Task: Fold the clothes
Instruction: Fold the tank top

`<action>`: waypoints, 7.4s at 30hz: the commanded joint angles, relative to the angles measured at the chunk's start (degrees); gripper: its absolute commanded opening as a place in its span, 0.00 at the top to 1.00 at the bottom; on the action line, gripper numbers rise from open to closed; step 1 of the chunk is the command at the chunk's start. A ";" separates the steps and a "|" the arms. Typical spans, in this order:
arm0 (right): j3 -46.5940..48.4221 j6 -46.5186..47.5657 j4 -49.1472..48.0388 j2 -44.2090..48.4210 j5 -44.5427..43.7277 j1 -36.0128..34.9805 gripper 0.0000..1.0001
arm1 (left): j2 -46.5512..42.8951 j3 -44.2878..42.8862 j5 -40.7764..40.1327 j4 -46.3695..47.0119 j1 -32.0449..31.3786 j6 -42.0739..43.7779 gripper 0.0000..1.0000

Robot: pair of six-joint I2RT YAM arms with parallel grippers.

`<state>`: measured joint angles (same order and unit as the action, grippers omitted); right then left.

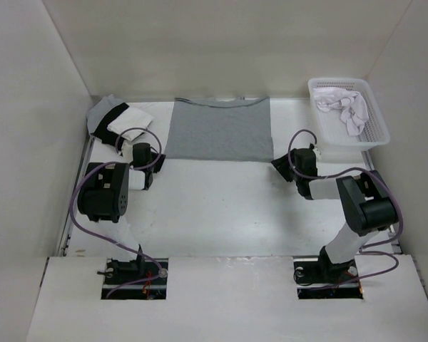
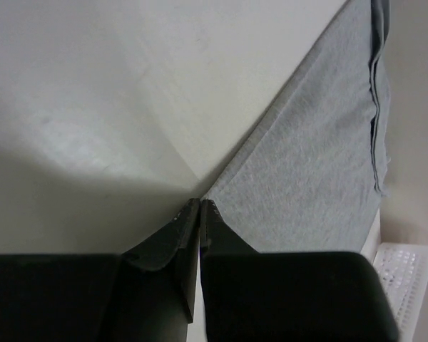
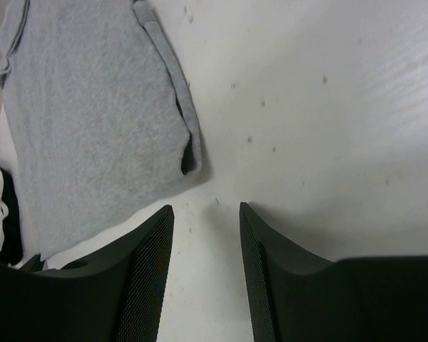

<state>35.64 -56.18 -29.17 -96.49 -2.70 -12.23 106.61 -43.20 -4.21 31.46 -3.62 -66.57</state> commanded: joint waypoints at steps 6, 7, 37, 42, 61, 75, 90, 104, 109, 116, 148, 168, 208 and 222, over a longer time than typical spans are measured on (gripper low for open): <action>-2.76 -1.73 -5.36 -0.54 -1.25 -3.99 0.53 | -7.12 11.91 1.22 4.83 2.08 -0.14 1.00; -2.94 -2.08 -6.33 -0.98 -1.69 -3.99 0.53 | -6.68 12.09 1.65 5.36 2.17 -0.23 1.00; 3.66 -6.32 -12.14 -7.51 -7.32 -4.51 1.00 | -16.40 11.47 0.96 5.72 2.26 1.08 1.00; -4.16 2.29 -6.98 14.25 -9.16 -5.74 1.00 | -36.34 10.77 -1.67 -3.14 1.91 5.82 1.00; 17.02 24.37 35.25 58.62 -21.31 -24.48 1.00 | -73.84 -3.13 -3.79 -33.49 -2.05 12.87 1.00; 30.16 11.02 13.70 4.06 6.20 -0.13 1.00 | -18.83 -12.85 -0.28 -13.53 0.32 9.87 1.00; 7.72 5.57 7.99 18.16 7.62 3.05 0.99 | -36.36 7.84 3.06 -10.02 1.11 7.77 1.00; -15.15 3.80 9.56 34.25 8.94 4.10 1.00 | -65.28 31.50 3.25 -22.40 -2.40 9.00 1.00; -19.72 2.93 11.15 34.88 8.94 4.10 0.94 | -67.76 35.90 1.66 -26.01 -2.41 9.17 0.93; -18.95 6.34 13.34 35.76 7.62 4.10 0.58 | -64.69 30.29 1.31 -25.05 0.77 10.32 0.79; -7.61 7.76 6.24 12.92 14.64 -6.00 0.47 | -35.15 22.82 -1.15 -8.35 -7.14 11.99 0.76; -12.69 -6.93 -24.89 -0.92 23.53 -6.36 0.96 | -40.69 18.42 -2.21 -6.77 -15.14 11.81 0.76; 54.00 6.35 48.85 -12.22 -5.57 -34.22 0.98 | -48.69 23.95 7.72 -4.04 -9.44 8.38 0.74; 40.59 3.35 26.01 -3.29 -1.26 -35.63 0.55 | -47.90 23.43 9.04 -3.51 -6.17 8.38 0.73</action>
<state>80.66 -54.57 5.67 -107.94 -4.86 -48.47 58.59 -18.24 3.90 25.50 -7.92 -58.33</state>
